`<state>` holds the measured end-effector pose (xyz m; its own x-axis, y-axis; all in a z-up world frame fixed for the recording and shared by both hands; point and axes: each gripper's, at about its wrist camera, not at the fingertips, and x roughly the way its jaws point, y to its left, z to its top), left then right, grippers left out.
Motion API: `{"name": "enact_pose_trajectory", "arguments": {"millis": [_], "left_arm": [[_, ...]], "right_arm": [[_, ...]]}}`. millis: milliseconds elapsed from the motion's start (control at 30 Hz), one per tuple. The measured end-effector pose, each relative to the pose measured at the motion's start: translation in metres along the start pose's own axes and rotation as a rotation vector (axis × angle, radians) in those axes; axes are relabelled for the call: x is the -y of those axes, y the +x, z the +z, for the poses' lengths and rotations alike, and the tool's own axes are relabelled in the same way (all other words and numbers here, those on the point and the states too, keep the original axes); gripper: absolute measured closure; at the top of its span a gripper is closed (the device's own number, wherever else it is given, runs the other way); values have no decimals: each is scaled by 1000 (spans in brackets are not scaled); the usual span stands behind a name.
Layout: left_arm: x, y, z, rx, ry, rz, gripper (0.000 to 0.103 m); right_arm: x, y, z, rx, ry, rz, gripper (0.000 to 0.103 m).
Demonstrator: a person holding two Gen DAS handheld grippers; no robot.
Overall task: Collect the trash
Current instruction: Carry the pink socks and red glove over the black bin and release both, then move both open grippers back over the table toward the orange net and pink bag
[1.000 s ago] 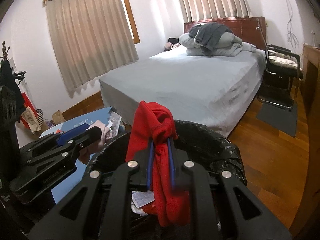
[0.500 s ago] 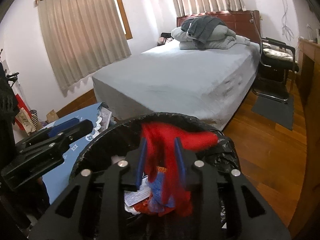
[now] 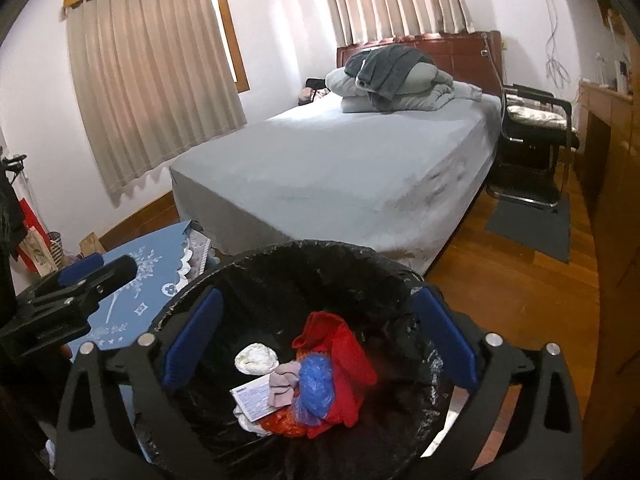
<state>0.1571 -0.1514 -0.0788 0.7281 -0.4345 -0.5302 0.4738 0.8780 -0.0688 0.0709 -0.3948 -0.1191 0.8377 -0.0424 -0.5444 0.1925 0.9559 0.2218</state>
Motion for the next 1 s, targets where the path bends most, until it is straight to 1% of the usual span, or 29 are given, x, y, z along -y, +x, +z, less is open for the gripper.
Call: {"name": "enact_pose_trajectory", "arguments": {"millis": [33, 367, 600, 833, 1000], "left_arm": [[-3, -4, -1, 2, -1, 8, 6], [-20, -32, -4, 21, -16, 50, 6], [-36, -52, -8, 53, -29, 84, 6], [-72, -69, -16, 69, -68, 154, 6], [-114, -80, -28, 72, -101, 244, 6]], "right_arm": [[-1, -2, 1, 1, 2, 2, 7], [-22, -15, 5, 16, -22, 37, 6], [-51, -13, 4, 6, -51, 71, 6], [-95, 1, 4, -12, -100, 121, 6], [-137, 21, 2, -31, -139, 175, 6]]}}
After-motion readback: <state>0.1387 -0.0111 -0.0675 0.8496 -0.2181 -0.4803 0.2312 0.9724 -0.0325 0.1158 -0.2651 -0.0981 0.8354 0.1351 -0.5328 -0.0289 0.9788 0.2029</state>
